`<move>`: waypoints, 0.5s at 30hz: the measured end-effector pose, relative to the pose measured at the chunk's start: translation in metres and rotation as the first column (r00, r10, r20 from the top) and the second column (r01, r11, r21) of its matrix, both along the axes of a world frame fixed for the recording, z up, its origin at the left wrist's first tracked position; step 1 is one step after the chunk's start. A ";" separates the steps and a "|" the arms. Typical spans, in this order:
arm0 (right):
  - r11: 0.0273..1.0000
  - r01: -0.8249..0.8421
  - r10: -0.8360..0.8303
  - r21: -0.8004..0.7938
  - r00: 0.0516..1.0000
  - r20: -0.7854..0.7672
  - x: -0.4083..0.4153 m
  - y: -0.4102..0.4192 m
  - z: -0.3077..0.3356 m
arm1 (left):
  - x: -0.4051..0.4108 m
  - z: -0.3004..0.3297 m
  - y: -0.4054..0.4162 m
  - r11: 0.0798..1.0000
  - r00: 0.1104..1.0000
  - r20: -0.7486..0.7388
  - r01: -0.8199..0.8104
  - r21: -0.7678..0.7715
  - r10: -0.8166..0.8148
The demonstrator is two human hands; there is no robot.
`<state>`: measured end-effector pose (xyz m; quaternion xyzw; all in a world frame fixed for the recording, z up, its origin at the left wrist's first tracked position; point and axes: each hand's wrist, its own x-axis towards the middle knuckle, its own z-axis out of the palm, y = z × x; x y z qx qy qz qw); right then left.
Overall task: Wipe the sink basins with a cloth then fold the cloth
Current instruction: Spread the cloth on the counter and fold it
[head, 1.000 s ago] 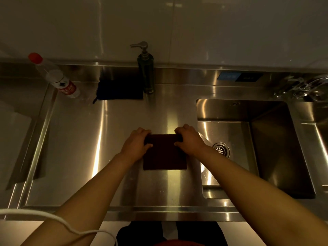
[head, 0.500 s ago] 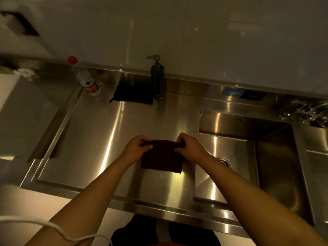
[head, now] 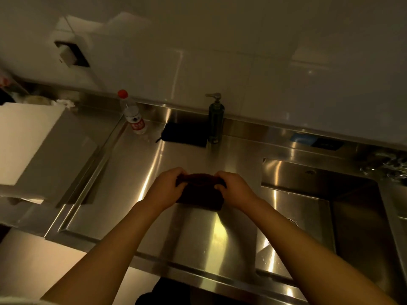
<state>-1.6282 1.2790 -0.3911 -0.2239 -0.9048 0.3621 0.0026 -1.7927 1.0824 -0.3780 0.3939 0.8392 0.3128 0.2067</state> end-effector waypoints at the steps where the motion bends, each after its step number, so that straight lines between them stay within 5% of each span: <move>1: 1.000 0.012 -0.012 0.002 1.000 0.004 -0.011 0.000 0.002 | -0.011 0.001 0.001 1.000 1.000 -0.014 0.012 0.003 -0.011; 15: 0.982 0.189 -0.191 0.027 0.976 0.101 -0.180 0.031 0.001 | -0.198 -0.014 0.055 0.994 0.991 0.083 0.103 0.034 -0.106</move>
